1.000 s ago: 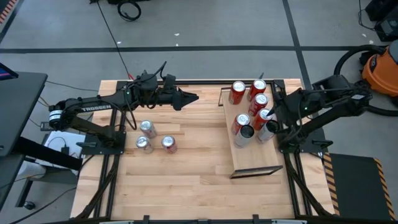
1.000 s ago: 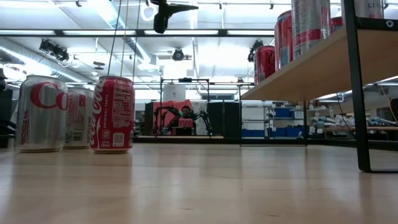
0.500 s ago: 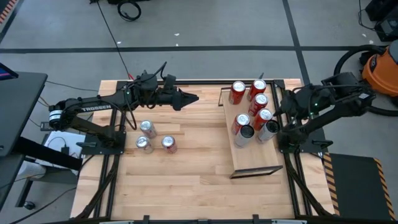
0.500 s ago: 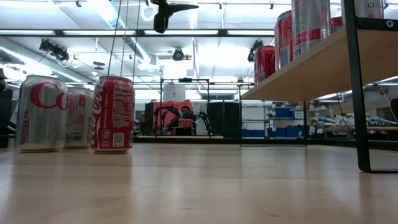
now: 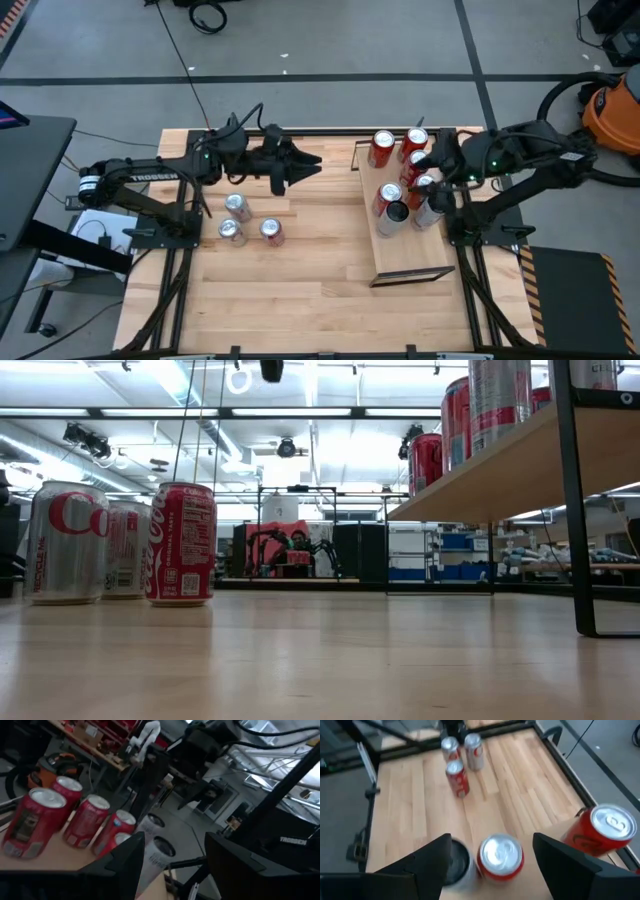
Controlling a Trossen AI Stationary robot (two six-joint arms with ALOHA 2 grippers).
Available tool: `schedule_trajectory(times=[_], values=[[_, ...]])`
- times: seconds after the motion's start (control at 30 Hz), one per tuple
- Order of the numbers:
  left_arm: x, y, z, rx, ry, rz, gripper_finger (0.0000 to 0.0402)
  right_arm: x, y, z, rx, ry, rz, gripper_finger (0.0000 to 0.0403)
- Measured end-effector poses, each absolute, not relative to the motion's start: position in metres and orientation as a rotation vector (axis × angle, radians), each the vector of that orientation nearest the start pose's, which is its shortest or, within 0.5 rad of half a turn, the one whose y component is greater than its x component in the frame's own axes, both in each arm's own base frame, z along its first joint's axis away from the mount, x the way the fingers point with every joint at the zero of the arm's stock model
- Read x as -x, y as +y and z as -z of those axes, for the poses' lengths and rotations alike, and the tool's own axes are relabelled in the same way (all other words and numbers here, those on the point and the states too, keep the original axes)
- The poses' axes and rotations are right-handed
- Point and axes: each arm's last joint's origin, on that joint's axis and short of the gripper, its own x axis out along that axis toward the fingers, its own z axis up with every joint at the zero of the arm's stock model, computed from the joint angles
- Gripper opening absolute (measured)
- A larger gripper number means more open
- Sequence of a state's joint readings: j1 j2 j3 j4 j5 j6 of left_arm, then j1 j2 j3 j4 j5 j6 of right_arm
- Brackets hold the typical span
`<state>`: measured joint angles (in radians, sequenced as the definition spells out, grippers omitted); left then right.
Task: Place canned beverage on shelf
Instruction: Put the top red silver soda can on the shelf
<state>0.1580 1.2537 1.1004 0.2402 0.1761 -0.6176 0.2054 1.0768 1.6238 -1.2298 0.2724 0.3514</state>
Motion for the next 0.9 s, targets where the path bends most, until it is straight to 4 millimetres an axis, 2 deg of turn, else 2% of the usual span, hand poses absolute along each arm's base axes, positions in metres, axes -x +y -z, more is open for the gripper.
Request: schedule_trajectory(times=[0.27, 0.53, 0.73, 0.9], values=[[-0.283, 0.04, -0.388, 0.658, -0.12, 0.056, 0.0208, -0.157, 0.013, -0.461, -0.275, 0.552, 0.209, 0.0252], [-0.279, 0.042, -0.386, 0.669, -0.077, 0.039, 0.0183, -0.183, 0.009, -0.474, -0.199, 0.357, 0.28, 0.0236], [-0.255, 0.038, -0.378, 0.661, 0.115, -0.086, 0.0183, -0.206, 0.009, -0.465, -0.145, 0.401, 0.31, 0.0236], [-0.227, 0.027, -0.371, 0.521, 0.28, -0.236, 0.0183, -0.215, 0.01, -0.461, -0.083, 0.417, 0.334, 0.0236]])
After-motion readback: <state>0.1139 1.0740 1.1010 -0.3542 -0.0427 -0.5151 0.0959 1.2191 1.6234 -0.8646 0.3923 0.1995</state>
